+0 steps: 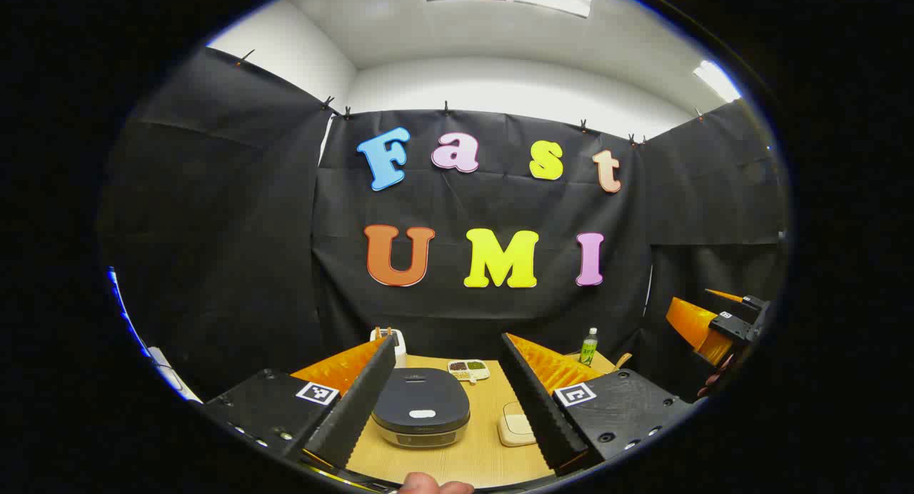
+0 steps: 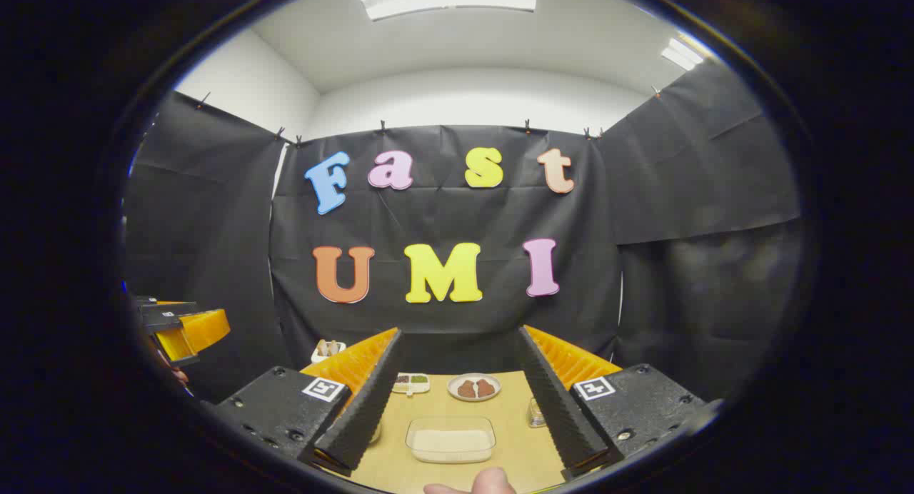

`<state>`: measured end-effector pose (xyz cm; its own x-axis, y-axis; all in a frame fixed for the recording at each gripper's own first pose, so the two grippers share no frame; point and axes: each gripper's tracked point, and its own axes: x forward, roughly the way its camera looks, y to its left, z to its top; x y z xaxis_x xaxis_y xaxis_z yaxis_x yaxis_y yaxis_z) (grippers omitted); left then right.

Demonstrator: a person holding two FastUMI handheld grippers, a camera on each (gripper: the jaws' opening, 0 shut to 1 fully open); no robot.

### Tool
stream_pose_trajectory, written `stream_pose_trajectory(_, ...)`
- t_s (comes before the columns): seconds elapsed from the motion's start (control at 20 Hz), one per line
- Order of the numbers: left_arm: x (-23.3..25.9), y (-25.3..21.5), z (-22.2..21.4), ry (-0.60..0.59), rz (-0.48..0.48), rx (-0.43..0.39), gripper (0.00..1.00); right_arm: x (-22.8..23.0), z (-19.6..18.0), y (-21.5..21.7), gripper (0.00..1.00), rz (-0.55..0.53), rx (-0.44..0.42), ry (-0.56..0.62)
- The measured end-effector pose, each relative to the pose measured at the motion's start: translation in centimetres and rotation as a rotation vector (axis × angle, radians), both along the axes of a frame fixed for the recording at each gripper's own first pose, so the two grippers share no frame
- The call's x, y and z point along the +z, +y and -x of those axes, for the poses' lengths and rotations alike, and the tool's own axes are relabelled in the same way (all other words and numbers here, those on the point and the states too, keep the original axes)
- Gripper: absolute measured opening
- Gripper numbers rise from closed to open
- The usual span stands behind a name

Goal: Close the left gripper, press the button to open the rice cooker; take a wooden spoon from the chopstick holder with the right hand, scoop a spoonful of rice and pour it into the rice cooker, then put the wooden spoon back into the chopstick holder.

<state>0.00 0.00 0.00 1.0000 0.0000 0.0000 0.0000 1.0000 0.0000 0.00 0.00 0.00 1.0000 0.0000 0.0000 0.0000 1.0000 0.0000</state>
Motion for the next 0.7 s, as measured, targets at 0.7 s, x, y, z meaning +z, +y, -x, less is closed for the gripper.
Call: stream_pose_trajectory(0.7, 0.18, -0.17, 0.23, 0.002, -0.005, 0.016, 0.95, -0.01, -0.01, -0.75, 1.00, -0.001, 0.000, 0.007)
